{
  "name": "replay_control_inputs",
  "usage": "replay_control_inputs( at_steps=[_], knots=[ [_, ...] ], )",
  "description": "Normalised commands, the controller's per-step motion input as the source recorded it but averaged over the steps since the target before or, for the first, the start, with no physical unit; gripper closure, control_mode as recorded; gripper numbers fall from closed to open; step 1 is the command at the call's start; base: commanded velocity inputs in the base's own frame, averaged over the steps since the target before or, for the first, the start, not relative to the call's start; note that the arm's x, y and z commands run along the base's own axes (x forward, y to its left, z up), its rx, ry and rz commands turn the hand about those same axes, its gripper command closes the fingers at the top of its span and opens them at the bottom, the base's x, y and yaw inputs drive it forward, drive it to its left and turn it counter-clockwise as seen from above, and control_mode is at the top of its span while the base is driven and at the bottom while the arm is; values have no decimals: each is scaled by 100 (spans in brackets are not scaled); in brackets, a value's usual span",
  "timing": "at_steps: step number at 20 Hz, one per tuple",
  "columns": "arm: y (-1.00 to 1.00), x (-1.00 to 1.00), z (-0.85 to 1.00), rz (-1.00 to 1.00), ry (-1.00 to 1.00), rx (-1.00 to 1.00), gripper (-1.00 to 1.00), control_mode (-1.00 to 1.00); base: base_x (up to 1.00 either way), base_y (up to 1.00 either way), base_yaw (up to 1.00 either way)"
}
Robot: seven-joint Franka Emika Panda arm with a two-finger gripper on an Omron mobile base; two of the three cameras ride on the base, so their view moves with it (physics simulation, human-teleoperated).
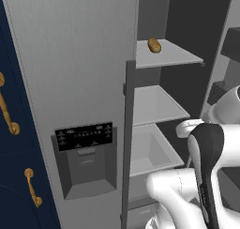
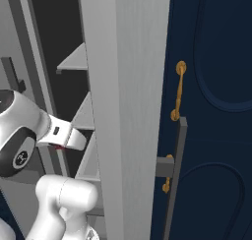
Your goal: Take the strawberry from the fridge and place it on top of the pancake, located on the dining counter.
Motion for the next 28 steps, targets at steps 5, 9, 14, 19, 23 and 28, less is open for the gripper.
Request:
replay_control_inputs(
  at_steps=[5,9,14,19,23,28],
  knots=[
    [2,-51,0,0,-2,0,100,100,-12,6,0],
    [0,0,0,0,0,0,100,100,-66,48,0],
    [0,0,0,0,0,0,100,100,-85,43,0],
    [0,0,0,0,0,0,100,100,-97,30,0],
    [0,0,0,0,0,0,100,100,-100,16,0],
    [0,0,0,0,0,0,100,100,-100,12,0]
  ],
)
